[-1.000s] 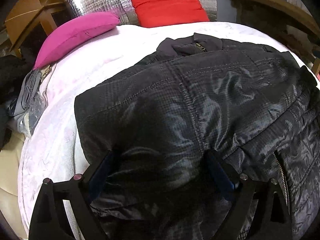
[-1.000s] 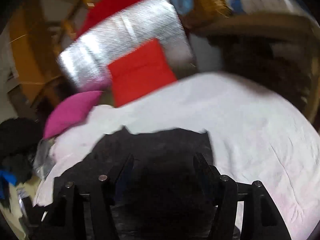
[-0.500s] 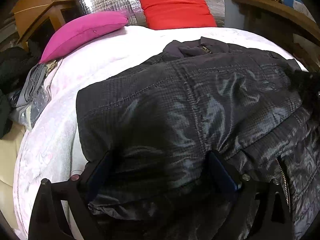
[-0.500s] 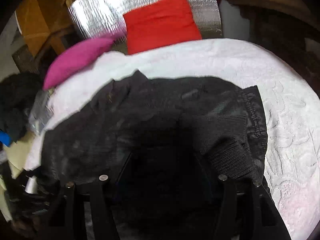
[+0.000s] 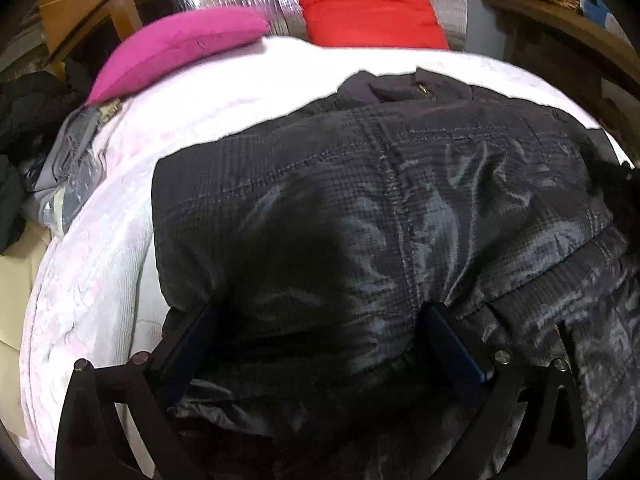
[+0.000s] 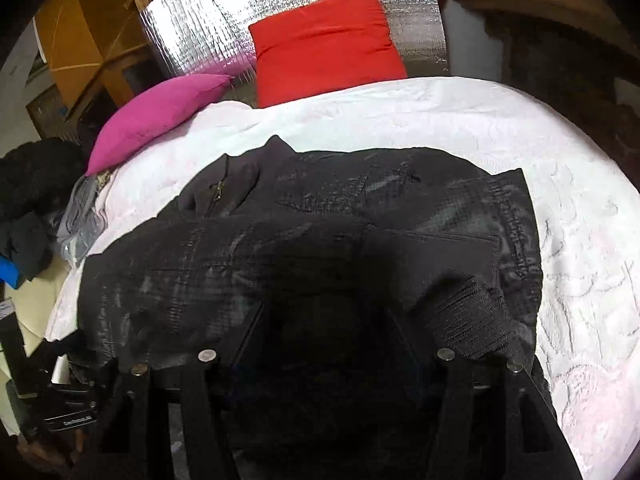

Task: Fold large clothes
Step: 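Grasp the black jacket hem with the left gripper and lift it toward the collar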

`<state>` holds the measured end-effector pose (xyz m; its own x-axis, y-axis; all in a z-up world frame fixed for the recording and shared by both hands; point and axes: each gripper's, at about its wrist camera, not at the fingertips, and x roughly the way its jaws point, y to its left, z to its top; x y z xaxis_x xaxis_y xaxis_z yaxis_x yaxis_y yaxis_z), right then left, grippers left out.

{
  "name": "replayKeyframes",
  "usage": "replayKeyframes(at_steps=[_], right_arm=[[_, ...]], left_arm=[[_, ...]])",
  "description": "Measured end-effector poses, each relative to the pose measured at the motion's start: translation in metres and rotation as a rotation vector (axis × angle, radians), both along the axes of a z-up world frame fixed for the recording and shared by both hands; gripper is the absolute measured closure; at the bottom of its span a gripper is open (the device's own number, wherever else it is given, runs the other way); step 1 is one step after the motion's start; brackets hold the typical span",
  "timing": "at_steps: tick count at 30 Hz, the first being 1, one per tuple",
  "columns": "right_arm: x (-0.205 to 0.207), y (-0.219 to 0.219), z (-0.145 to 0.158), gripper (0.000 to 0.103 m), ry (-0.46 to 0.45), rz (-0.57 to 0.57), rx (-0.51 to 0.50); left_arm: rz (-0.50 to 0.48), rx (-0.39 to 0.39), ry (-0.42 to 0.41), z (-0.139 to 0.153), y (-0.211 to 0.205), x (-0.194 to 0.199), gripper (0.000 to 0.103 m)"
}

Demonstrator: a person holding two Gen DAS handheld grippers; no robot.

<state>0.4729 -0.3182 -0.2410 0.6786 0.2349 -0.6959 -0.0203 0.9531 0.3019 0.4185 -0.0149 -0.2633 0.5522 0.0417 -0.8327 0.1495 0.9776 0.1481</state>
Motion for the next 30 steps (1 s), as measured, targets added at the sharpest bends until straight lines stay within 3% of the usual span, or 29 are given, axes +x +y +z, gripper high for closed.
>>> replayKeyframes(at_steps=[2, 6, 9, 12, 16, 18, 22, 27, 30], right_arm=[[-0.01, -0.012, 0.009, 0.04, -0.04, -0.029, 0.019], [-0.02, -0.053, 0.018, 0.04, -0.094, -0.133, 0.115], [-0.021, -0.079, 0.011, 0.04, -0.087, -0.185, 0.2], [-0.016, -0.085, 0.006, 0.04, -0.085, -0.178, 0.261], [-0.004, -0.079, -0.014, 0.042, 0.029, -0.169, 0.221], [0.004, -0.076, -0.027, 0.05, 0.077, -0.173, 0.185], [-0.009, -0.075, -0.005, 0.051, -0.007, -0.168, 0.18], [-0.031, -0.052, 0.029, 0.051, -0.175, -0.084, 0.132], [-0.025, -0.029, 0.023, 0.051, -0.132, 0.004, 0.123]], left_arm=[[-0.018, -0.01, 0.026, 0.011, 0.004, 0.001, 0.0], [0.015, -0.006, -0.096, 0.046, 0.023, -0.007, 0.0], [0.121, -0.046, -0.1, 0.059, 0.053, 0.005, 0.0], [0.232, -0.09, -0.082, 0.054, 0.079, 0.018, 0.0], [0.294, -0.082, 0.058, 0.011, 0.089, 0.038, 0.0], [0.3, -0.112, 0.071, 0.002, 0.09, 0.041, 0.0], [0.317, -0.122, 0.059, 0.014, 0.093, 0.037, 0.0], [0.306, -0.127, -0.064, 0.04, 0.09, 0.024, 0.0], [0.301, -0.11, 0.025, 0.022, 0.088, 0.025, 0.0]])
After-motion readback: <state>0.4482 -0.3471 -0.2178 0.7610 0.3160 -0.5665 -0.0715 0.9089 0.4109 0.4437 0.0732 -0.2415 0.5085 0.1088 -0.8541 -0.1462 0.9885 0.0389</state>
